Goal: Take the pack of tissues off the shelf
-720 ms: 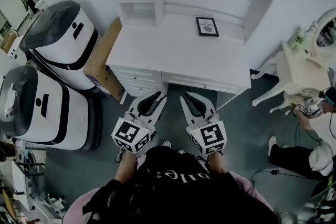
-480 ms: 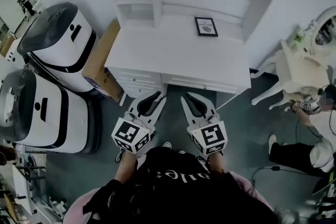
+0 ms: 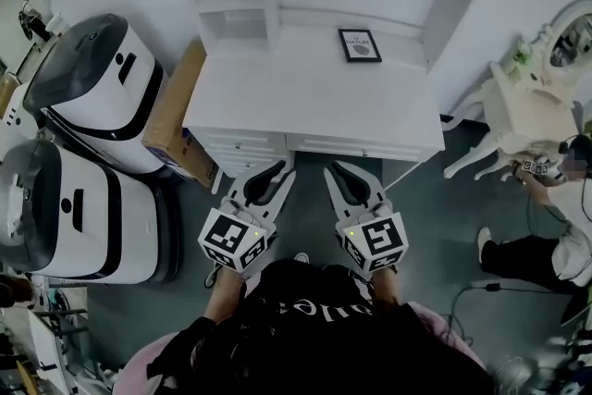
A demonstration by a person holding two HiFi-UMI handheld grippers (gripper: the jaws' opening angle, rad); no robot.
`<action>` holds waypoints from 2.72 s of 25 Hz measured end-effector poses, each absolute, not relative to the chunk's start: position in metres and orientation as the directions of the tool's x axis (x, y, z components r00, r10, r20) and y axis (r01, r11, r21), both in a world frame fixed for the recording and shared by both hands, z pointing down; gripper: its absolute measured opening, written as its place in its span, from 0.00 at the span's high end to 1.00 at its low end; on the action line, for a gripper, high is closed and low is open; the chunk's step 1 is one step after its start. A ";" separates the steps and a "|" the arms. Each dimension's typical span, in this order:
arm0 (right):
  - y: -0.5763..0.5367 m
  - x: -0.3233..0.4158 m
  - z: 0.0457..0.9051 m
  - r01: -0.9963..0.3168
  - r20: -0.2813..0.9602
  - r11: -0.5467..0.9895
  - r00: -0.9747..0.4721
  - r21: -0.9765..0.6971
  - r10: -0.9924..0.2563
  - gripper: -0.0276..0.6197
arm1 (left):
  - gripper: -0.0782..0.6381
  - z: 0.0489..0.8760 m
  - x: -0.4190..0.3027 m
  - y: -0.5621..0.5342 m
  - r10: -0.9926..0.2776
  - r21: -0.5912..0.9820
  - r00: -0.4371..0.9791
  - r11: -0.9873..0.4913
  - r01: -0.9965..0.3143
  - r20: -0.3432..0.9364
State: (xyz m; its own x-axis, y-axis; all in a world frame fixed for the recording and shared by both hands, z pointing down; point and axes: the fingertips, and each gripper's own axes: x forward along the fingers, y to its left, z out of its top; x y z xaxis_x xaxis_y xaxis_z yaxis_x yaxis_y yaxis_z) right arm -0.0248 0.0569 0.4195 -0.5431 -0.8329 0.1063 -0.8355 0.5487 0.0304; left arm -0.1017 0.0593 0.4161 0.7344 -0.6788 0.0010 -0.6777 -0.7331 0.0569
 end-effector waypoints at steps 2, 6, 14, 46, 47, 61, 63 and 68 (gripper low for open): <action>0.058 -0.029 0.422 -0.842 0.110 0.540 -0.534 0.022 -0.838 0.85 | 0.77 0.419 -0.106 0.059 -0.671 0.060 0.741 -0.740 -0.670 0.004; 0.060 -0.031 0.429 -0.851 0.137 0.525 -0.517 0.027 -0.845 0.85 | 0.77 0.423 -0.112 0.056 -0.662 0.069 0.750 -0.747 -0.661 0.010; 0.054 -0.017 0.435 -0.870 0.169 0.492 -0.481 0.027 -0.860 0.85 | 0.77 0.429 -0.108 0.049 -0.651 0.093 0.759 -0.755 -0.649 0.016; -0.217 0.138 0.420 -0.834 0.140 0.552 -0.543 0.031 -0.828 0.85 | 0.77 0.400 0.014 -0.220 -0.738 0.019 0.674 -0.674 -0.739 0.017; -0.224 0.142 0.418 -0.830 0.135 0.556 -0.548 0.033 -0.826 0.85 | 0.77 0.397 0.017 -0.227 -0.742 0.013 0.670 -0.670 -0.743 0.017; -0.307 0.152 0.365 -0.793 0.041 0.604 -0.602 0.084 -0.797 0.85 | 0.77 0.352 0.022 -0.302 -0.785 -0.088 0.619 -0.617 -0.782 0.002; -0.317 0.150 0.353 -0.793 0.011 0.602 -0.604 0.092 -0.797 0.85 | 0.77 0.345 0.021 -0.312 -0.783 -0.097 0.622 -0.619 -0.779 -0.005; -0.339 0.142 0.332 -0.790 -0.019 0.600 -0.606 0.128 -0.795 0.85 | 0.76 0.319 0.028 -0.345 -0.747 -0.113 0.663 -0.655 -0.747 -0.048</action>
